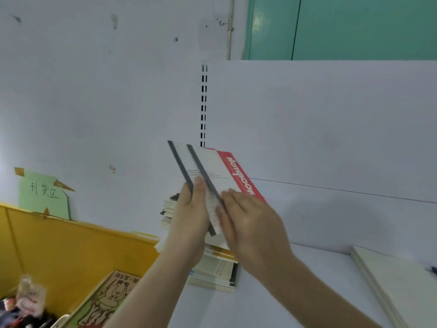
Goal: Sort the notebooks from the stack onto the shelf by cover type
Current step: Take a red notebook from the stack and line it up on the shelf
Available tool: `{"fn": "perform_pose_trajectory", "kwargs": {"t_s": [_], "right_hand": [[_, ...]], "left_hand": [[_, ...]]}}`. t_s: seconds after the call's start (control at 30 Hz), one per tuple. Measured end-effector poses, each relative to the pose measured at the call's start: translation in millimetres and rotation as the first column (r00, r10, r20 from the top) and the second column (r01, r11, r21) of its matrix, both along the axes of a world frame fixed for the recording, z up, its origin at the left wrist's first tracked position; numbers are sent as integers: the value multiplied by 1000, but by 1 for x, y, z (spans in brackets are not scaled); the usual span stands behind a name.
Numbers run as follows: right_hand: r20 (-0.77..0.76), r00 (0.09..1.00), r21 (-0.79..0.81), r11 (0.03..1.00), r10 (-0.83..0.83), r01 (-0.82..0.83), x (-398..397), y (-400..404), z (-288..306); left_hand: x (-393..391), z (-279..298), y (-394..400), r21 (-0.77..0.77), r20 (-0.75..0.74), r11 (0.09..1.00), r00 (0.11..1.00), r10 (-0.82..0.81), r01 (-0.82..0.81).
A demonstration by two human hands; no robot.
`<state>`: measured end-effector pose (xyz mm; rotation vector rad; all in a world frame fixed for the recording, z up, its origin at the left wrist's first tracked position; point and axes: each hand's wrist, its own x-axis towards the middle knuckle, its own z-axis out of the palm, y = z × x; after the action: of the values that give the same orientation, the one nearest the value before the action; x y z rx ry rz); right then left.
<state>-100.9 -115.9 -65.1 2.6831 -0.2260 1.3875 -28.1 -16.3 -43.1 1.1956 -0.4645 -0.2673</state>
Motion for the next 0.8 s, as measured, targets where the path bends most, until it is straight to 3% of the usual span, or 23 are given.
{"fn": "perform_pose_trajectory", "kwargs": {"t_s": [0.17, 0.23, 0.3, 0.37, 0.47, 0.6, 0.7, 0.8], "right_hand": [[-150, 988, 95, 995, 31, -17, -16, 8, -22], [-114, 993, 88, 996, 0, 10, -30, 0, -25], [-30, 996, 215, 972, -85, 90, -42, -15, -24], [19, 987, 471, 872, -161, 133, -56, -30, -14], [52, 996, 733, 680, -76, 14, -74, -44, -4], [102, 994, 787, 614, -36, -59, -105, -45, -9], [114, 988, 814, 579, -105, -33, -135, -49, -18], [137, 965, 810, 586, -223, 20, -173, -52, -29]], "left_hand": [[-6, -10, -6, -8, 35, 1000, 999, -11, 11], [-9, -10, -8, -4, 18, 1000, 1000, -23, 23], [-15, -9, -11, 3, 25, 998, 998, -64, 64], [-23, -10, -15, 16, 71, 994, 992, -108, 108], [-38, -13, -26, 52, 159, 985, 972, -172, 166], [-62, -19, -43, 111, 245, 970, 940, -236, 214], [-81, -27, -56, 159, 280, 932, 890, -360, 326], [-102, -39, -72, 327, 304, 867, 827, -473, 376]]}}
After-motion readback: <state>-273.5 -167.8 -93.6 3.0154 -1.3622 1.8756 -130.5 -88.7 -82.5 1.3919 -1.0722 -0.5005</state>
